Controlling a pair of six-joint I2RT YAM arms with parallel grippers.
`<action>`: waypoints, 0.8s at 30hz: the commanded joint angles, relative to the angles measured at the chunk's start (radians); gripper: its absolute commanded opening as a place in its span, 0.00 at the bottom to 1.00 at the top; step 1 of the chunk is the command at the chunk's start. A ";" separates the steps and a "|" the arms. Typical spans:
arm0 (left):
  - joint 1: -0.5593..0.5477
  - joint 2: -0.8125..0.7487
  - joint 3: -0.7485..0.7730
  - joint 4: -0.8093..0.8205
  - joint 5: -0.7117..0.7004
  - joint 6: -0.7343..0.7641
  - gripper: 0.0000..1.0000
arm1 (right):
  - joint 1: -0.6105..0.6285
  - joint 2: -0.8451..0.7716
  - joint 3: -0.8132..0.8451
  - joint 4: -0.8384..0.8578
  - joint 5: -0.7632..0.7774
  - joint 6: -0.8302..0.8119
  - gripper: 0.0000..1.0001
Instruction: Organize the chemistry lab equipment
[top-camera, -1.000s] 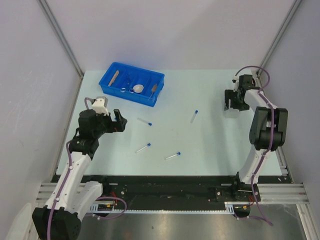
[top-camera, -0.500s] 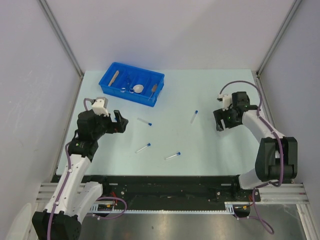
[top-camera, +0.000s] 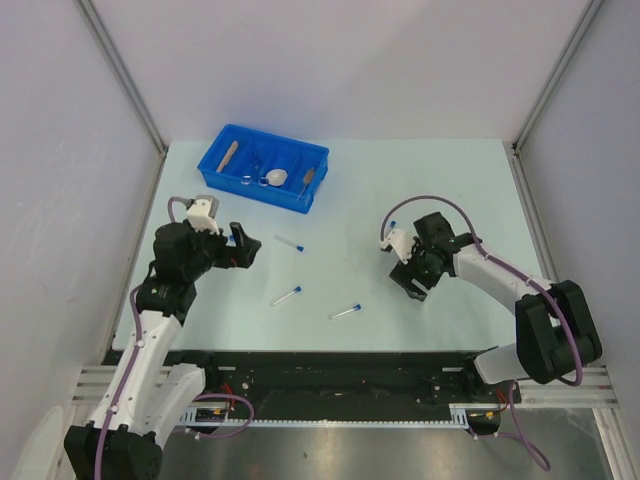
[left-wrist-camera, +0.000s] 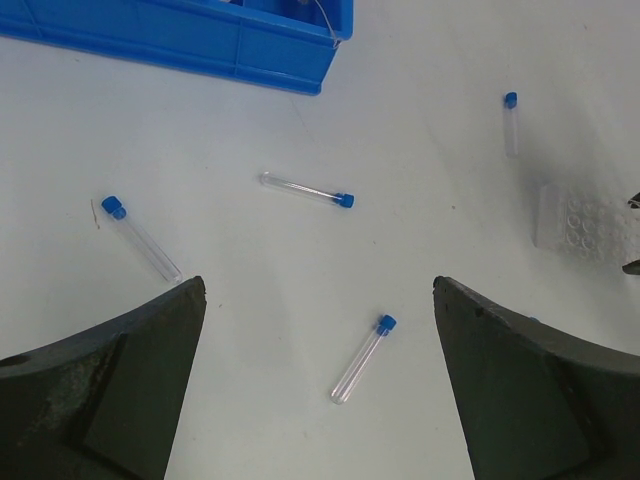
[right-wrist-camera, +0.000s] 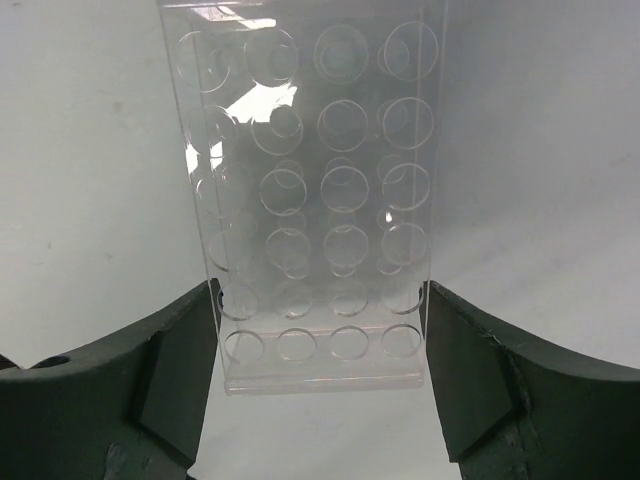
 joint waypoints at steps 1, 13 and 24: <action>-0.003 -0.016 -0.007 0.040 0.043 0.048 1.00 | 0.034 -0.013 0.002 -0.037 -0.110 -0.241 0.56; -0.079 -0.014 -0.029 0.100 0.283 0.085 0.99 | -0.046 0.209 0.157 -0.277 -0.276 -0.386 1.00; -0.365 0.085 -0.032 0.065 0.189 0.163 0.95 | -0.113 -0.057 0.201 -0.254 -0.349 -0.355 1.00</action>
